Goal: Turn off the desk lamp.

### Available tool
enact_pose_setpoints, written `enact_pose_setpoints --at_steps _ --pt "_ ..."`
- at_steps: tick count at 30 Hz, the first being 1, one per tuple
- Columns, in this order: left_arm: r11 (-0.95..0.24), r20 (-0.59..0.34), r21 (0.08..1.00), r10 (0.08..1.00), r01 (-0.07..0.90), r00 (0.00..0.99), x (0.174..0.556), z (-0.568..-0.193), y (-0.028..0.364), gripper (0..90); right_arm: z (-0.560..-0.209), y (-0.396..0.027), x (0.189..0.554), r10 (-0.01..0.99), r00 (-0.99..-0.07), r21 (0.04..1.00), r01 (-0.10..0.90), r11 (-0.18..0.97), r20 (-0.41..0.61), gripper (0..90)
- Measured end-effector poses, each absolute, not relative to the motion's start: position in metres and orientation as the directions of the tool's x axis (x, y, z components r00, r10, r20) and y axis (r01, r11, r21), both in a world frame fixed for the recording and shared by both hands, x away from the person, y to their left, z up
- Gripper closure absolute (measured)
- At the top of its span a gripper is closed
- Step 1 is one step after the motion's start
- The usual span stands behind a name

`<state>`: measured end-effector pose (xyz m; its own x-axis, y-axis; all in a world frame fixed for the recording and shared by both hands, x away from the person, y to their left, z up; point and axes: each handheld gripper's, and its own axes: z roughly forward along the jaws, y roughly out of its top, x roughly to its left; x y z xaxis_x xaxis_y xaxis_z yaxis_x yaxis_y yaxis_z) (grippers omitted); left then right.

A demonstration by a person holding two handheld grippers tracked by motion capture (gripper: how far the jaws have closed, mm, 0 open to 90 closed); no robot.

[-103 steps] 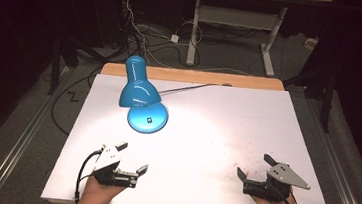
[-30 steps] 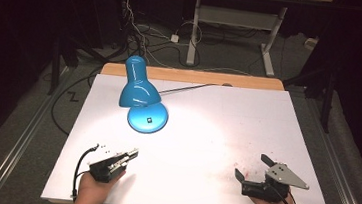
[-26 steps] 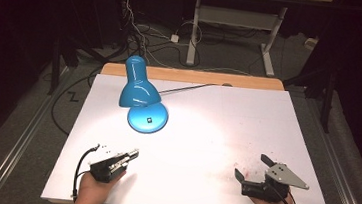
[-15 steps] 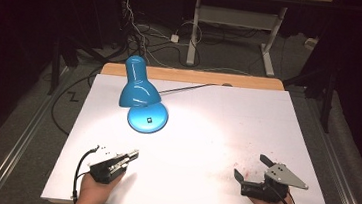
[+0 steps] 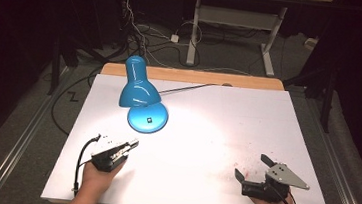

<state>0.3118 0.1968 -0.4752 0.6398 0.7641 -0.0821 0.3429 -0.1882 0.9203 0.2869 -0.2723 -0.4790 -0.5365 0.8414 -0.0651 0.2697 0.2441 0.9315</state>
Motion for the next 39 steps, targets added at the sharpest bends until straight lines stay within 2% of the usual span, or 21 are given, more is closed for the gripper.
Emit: enact_pose_setpoints --at_steps 11,18,24,39 --pt "-0.169 -0.085 0.924 0.783 0.343 0.616 0.342 -0.483 0.191 87.8 -0.479 -0.27 0.287 0.837 -0.543 0.932 0.266 0.246 -0.066 0.1" --pt "-0.241 -0.02 0.907 0.795 0.346 0.607 0.361 -0.489 0.18 87.9 -0.479 -0.27 0.288 0.838 -0.543 0.932 0.269 0.243 -0.062 0.2" --pt "-0.256 -0.006 0.896 0.81 0.363 0.586 0.377 -0.489 0.176 87.9 -0.478 -0.27 0.287 0.838 -0.543 0.934 0.268 0.238 -0.058 0.2" --pt "-0.229 -0.025 0.889 0.841 0.397 0.541 0.401 -0.489 0.163 87.9 -0.479 -0.269 0.287 0.835 -0.548 0.935 0.267 0.235 -0.053 0.2"
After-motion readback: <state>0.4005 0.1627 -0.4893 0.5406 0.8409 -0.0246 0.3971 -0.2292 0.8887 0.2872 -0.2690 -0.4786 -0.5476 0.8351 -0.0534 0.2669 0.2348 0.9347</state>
